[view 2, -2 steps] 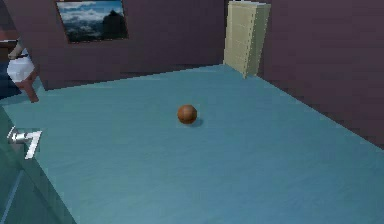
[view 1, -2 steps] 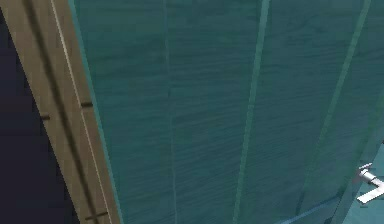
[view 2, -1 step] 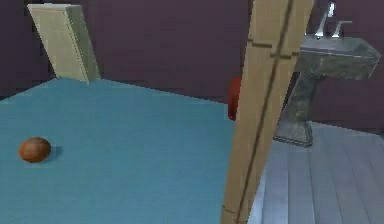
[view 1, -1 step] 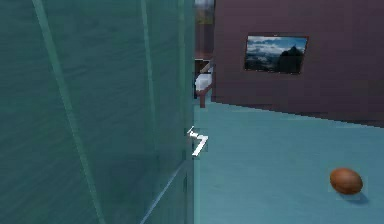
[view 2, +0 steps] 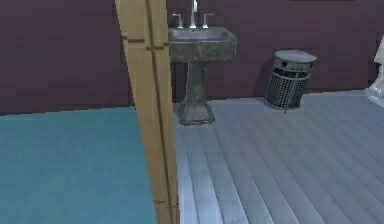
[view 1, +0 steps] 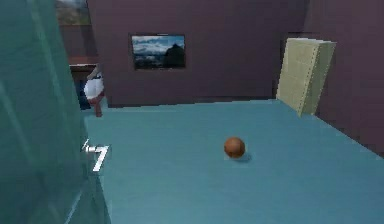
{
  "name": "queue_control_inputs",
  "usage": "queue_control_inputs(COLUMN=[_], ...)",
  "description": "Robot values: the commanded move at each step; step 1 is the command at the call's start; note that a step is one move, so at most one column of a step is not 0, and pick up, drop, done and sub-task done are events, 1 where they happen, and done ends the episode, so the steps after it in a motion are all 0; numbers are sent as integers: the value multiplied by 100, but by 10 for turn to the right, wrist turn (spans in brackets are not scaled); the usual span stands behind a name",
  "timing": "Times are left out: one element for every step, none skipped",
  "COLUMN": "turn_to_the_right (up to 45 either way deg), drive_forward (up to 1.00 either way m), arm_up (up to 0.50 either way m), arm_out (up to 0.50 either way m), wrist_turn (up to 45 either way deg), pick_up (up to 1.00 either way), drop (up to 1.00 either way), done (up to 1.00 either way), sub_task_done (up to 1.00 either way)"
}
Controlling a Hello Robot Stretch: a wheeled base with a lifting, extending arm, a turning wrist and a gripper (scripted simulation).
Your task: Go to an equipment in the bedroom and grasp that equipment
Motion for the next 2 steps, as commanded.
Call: queue_control_inputs(turn_to_the_right=[0, 90], drive_forward=[25, 0], arm_up=[0, 0], arm_out=[0, 0], wrist_turn=[0, 0], pick_up=[0, 0], drop=[0, 0], done=[0, 0], sub_task_done=[0, 0])
